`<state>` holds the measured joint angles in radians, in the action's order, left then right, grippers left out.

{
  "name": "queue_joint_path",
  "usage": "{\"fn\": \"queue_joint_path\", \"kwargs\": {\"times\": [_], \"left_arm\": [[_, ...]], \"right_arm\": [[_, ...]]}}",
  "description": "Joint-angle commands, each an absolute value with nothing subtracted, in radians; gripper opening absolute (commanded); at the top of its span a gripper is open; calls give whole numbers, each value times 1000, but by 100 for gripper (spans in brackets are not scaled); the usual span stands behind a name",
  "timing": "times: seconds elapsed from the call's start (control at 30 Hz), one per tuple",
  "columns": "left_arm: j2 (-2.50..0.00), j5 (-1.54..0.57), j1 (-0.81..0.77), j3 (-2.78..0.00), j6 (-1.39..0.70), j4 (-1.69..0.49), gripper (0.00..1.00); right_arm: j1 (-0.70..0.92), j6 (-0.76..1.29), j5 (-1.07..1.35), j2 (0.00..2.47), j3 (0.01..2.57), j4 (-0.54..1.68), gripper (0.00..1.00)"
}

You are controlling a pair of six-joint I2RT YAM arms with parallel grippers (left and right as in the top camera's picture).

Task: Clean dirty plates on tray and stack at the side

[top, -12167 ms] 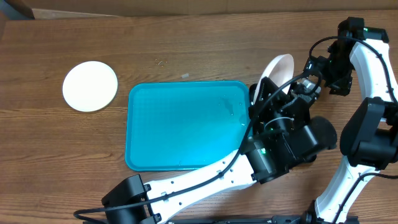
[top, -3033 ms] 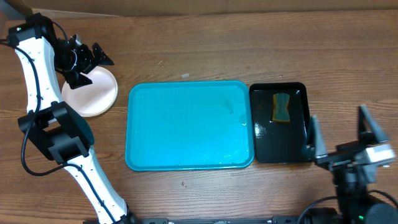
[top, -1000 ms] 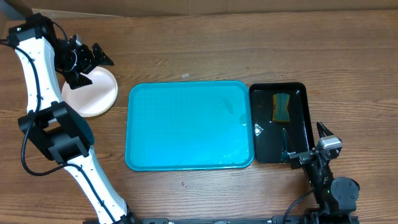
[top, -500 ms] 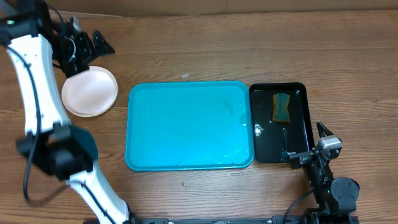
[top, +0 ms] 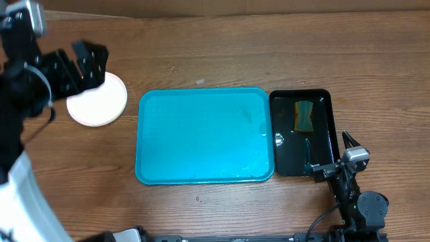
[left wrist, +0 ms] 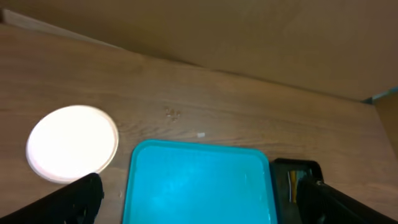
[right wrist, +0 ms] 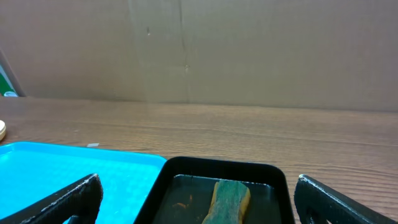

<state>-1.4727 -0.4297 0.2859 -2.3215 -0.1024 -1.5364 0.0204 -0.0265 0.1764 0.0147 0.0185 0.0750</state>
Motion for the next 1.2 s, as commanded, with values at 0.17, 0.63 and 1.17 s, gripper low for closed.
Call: {"fn": "queue_joint_path", "kwargs": {"times": [0.17, 0.63, 1.17], "left_arm": [[-1274, -309, 150, -2204, -82, -1586, 100], [-661, -307, 130, -1166, -208, -731, 100], [-176, -259, 97, -300, -250, 288, 100]], "right_arm": [[17, -34, 170, 3, 8, 69, 100], [17, -34, 170, 3, 8, 69, 100], [17, -34, 170, 3, 8, 69, 100]]}}
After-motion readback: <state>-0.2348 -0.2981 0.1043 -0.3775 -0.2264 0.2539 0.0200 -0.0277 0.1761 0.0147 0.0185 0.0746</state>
